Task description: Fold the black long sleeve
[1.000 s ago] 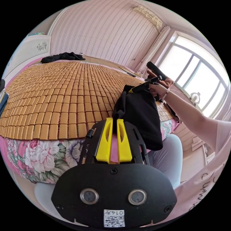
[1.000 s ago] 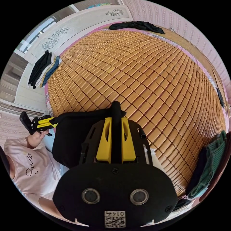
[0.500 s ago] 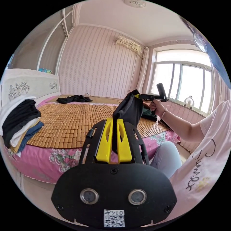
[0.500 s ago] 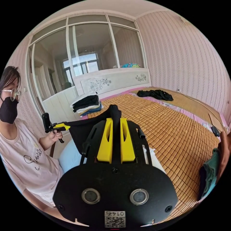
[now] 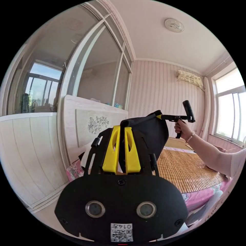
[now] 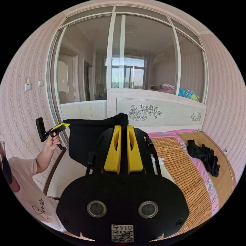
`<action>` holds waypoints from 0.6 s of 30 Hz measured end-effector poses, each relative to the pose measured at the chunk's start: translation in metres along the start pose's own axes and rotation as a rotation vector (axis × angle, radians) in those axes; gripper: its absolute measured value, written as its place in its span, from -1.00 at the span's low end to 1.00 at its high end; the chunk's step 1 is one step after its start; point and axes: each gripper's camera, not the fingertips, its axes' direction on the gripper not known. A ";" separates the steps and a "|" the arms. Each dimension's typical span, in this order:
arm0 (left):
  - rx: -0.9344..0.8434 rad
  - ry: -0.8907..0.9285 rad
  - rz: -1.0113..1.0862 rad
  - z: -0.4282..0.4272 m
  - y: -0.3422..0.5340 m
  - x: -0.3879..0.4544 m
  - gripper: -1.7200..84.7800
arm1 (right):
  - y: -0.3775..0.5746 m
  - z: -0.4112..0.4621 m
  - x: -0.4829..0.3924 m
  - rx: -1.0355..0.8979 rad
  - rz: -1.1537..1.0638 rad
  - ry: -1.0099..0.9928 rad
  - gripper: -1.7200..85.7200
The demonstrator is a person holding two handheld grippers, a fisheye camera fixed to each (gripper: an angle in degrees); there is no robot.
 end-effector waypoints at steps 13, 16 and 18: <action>-0.266 -0.115 -0.159 0.049 0.083 -0.088 -0.78 | 0.049 0.162 0.031 -0.450 0.228 0.029 -0.58; -0.218 -0.056 0.024 0.011 0.108 -0.018 -0.83 | 0.094 0.079 0.013 -0.290 0.201 0.014 -0.64; -0.175 -0.022 0.174 -0.009 0.131 0.036 -0.88 | 0.137 0.017 -0.007 -0.203 0.164 0.108 -0.71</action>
